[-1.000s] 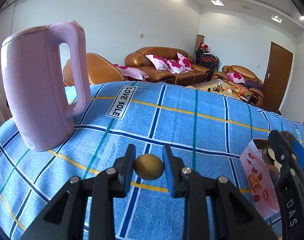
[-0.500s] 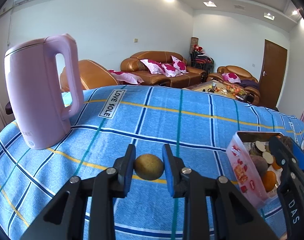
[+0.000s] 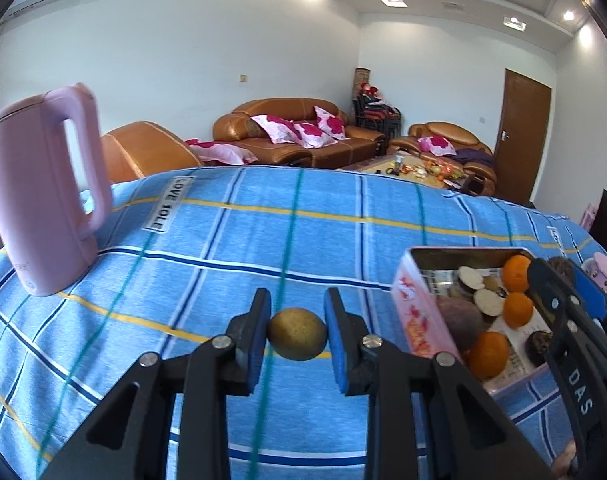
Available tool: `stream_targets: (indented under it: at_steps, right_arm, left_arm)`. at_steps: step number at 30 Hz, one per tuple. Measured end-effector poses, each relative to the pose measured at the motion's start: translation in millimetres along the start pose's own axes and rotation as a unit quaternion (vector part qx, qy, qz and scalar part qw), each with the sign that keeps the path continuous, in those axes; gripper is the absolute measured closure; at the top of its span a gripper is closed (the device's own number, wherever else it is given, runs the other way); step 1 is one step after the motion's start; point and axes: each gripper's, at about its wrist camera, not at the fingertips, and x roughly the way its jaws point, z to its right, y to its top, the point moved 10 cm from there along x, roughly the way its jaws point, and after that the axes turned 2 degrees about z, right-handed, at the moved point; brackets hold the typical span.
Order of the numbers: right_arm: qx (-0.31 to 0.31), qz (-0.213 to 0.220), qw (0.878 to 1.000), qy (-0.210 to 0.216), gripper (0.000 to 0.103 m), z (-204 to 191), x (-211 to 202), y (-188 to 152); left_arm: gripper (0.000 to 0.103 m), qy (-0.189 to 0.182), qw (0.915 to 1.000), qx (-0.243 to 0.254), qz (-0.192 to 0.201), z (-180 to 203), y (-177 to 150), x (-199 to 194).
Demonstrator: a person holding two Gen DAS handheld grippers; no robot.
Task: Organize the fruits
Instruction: 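Lift both fruits and carry them over the open tin box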
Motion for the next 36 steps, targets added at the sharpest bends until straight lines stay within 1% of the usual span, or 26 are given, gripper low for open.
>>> stream_targets:
  at_steps: [7,14,17,22,28,30,33,36]
  right_arm:
    - [0.011,-0.004,1.000,-0.019,0.064,39.9,9.6,1.5]
    - [0.038,-0.023,0.998,-0.034,0.064,79.6,22.1,-1.2]
    - [0.034,-0.022,0.998,-0.046,0.064,89.4,24.3,0.0]
    - [0.015,-0.016,0.997,-0.070,0.064,104.0,27.8,4.4]
    - [0.023,-0.025,0.996,-0.076,0.064,114.1,31.9,2.9]
    - [0.024,-0.029,0.996,-0.075,0.064,114.5,33.7,2.2]
    - [0.022,-0.031,0.997,-0.072,0.064,113.1,36.4,3.1]
    - [0.018,-0.035,0.997,-0.070,0.064,111.0,38.9,2.9]
  left_arm:
    - [0.074,-0.031,0.9993,0.020,0.000,40.0,0.0,1.3]
    - [0.074,-0.056,0.9975,0.043,-0.001,79.2,2.1,5.1]
    - [0.074,-0.074,0.9959,0.051,-0.003,102.7,4.9,5.5]
    - [0.074,-0.091,0.9943,0.055,-0.010,131.4,6.1,9.8]
    - [0.074,-0.103,0.9928,0.048,-0.037,149.1,-3.3,23.3]
    - [0.074,-0.110,0.9925,0.037,-0.036,148.7,-2.2,23.8]
    - [0.074,-0.109,0.9929,0.037,-0.033,147.5,-1.7,24.6]
    - [0.074,-0.115,0.9918,0.039,-0.038,148.6,-3.2,26.0]
